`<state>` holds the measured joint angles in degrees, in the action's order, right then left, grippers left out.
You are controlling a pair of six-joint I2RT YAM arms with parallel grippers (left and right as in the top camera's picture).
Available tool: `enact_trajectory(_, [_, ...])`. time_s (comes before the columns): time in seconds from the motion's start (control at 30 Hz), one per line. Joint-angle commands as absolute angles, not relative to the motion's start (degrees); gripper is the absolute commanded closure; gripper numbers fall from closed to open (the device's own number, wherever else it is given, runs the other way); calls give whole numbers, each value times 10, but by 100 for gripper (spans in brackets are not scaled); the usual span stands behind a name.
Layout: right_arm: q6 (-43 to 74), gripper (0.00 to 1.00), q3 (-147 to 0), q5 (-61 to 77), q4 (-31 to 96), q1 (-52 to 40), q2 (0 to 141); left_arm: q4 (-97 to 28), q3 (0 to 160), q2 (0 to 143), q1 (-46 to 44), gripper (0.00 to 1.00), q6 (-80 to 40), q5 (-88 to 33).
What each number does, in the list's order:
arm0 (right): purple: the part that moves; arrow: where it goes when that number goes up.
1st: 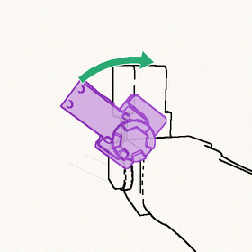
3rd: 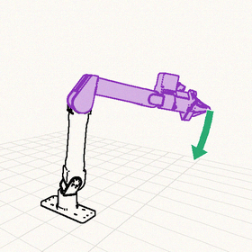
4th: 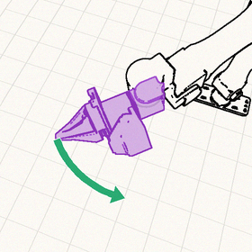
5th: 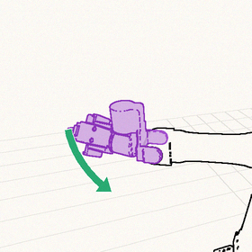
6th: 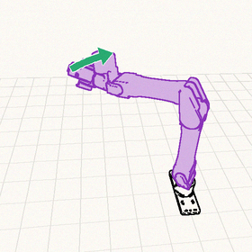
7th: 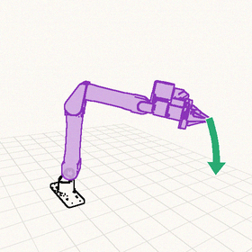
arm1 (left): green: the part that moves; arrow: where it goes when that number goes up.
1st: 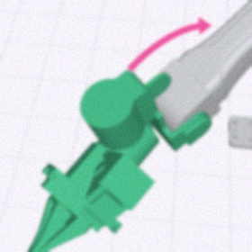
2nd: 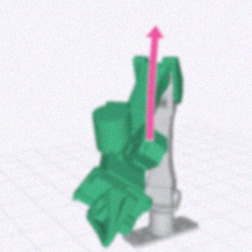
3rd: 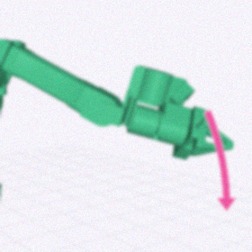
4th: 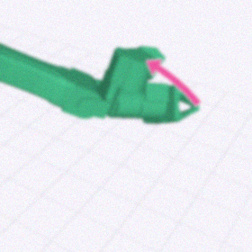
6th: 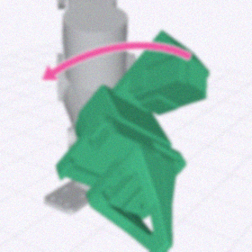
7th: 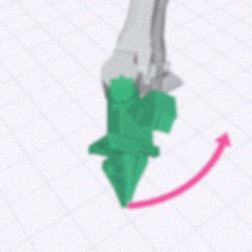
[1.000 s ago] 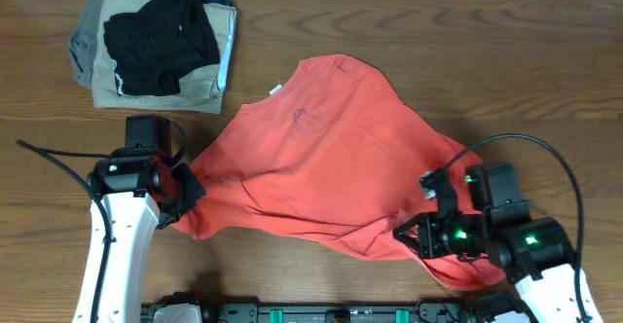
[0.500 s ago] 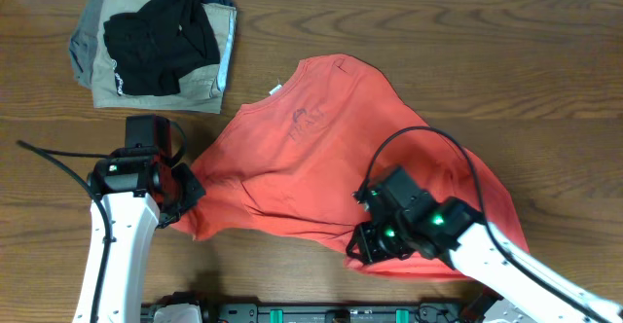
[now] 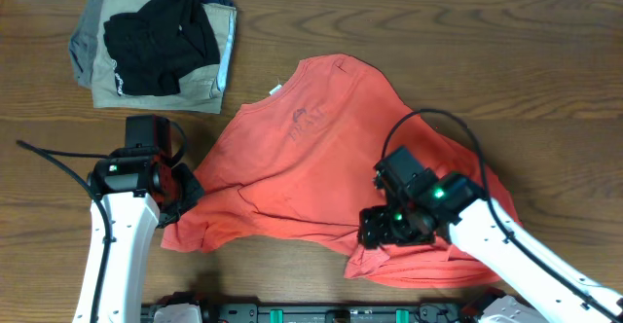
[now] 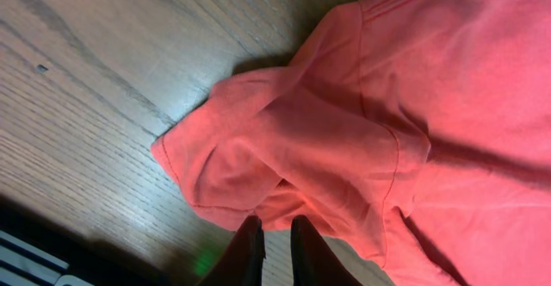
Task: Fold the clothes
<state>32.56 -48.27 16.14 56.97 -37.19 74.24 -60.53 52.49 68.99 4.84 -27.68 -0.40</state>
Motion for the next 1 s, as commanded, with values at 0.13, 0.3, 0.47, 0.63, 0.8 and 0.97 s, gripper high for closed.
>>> enact_trajectory(0.13, [323, 28, -479, 112, 594, -346, 757, -608, 534, 689, 52, 85, -284, 7])
enact_trajectory(0.3, [323, 50, -457, 166, 575, -346, 770, -608, 534, 689, 52, 85, -284, 7])
enact_trajectory(0.47, [323, 53, -452, 184, 565, -367, 771, -608, 534, 689, 52, 85, -284, 7])
enact_trajectory(0.63, [329, 50, -450, 176, 563, -396, 773, -608, 534, 689, 52, 85, -284, 7])
enact_trajectory(0.8, [343, 48, -427, 152, 544, -408, 776, -608, 534, 689, 52, 85, -284, 7])
enact_trajectory(0.97, [358, 51, -406, 152, 526, -407, 782, -610, 528, 689, 52, 85, -283, 7])
